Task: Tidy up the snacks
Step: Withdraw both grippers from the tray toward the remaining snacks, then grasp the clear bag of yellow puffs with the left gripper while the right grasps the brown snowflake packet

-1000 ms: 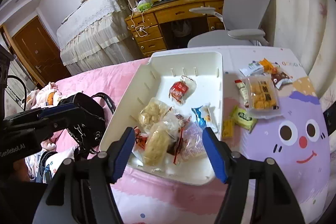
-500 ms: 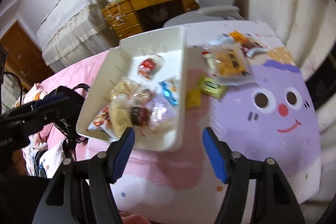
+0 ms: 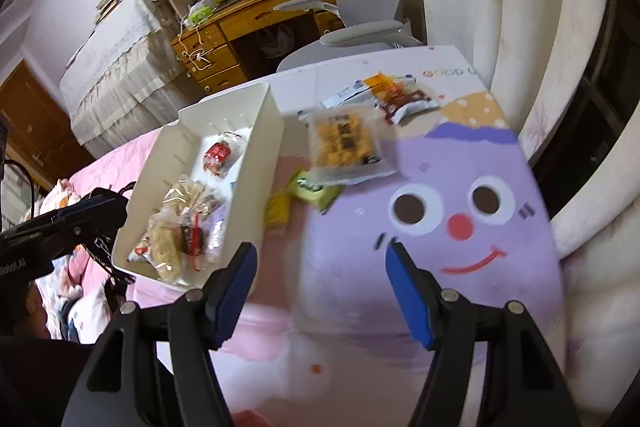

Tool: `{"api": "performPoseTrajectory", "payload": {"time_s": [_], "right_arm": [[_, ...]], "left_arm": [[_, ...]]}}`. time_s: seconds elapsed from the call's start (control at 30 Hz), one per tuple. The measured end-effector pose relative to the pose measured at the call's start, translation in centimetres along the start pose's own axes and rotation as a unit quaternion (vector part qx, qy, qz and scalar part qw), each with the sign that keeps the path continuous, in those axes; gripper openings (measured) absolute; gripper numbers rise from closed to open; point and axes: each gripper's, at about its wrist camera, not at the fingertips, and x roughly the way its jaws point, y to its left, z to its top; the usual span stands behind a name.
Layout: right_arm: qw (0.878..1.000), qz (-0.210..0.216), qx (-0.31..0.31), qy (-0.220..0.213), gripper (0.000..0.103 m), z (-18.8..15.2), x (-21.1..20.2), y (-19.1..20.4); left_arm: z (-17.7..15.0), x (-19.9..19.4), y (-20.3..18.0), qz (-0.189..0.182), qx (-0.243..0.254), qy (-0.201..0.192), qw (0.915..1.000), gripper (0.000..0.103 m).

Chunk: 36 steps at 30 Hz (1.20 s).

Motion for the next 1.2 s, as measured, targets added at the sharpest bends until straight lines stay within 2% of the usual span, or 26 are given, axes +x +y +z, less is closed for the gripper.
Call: {"api": "performPoseTrajectory", "payload": {"time_s": [0.17,0.33,0.5,0.6,0.8,1.2], "right_arm": [[1.000,0.011,-0.017,0.007,0.067,1.6,-0.2,-3.9],[0.999,0.020,-0.041,-0.001,0.067,3.0,-0.2,-7.3],[0.998,0.020,-0.054,-0.011,0.067,4.5,0.3,-10.5],[0.998,0.017,-0.060,-0.011,0.067,5.7,1.0,-12.0],[0.997,0.016,-0.073,-0.019,0.067,8.2,2.6,-13.6],[0.993,0.009,-0.110,-0.043,0.067,13.1,8.6,-13.6]], "left_arm": [[0.7,1.3,-3.3,0.017,-0.037,0.002,0.9992,0.070],[1.5,3.3,-6.0,0.043,-0.069,0.007,0.9966,0.077],[2.1,6.5,-8.3,0.067,-0.089,0.039,0.9930,0.079],[2.6,8.3,-9.5,0.078,-0.101,0.061,0.9899,0.084],[4.4,11.6,-10.6,0.087,-0.121,0.100,0.9839,0.086],[9.8,18.7,-9.5,0.108,-0.153,0.134,0.9732,0.086]]}}
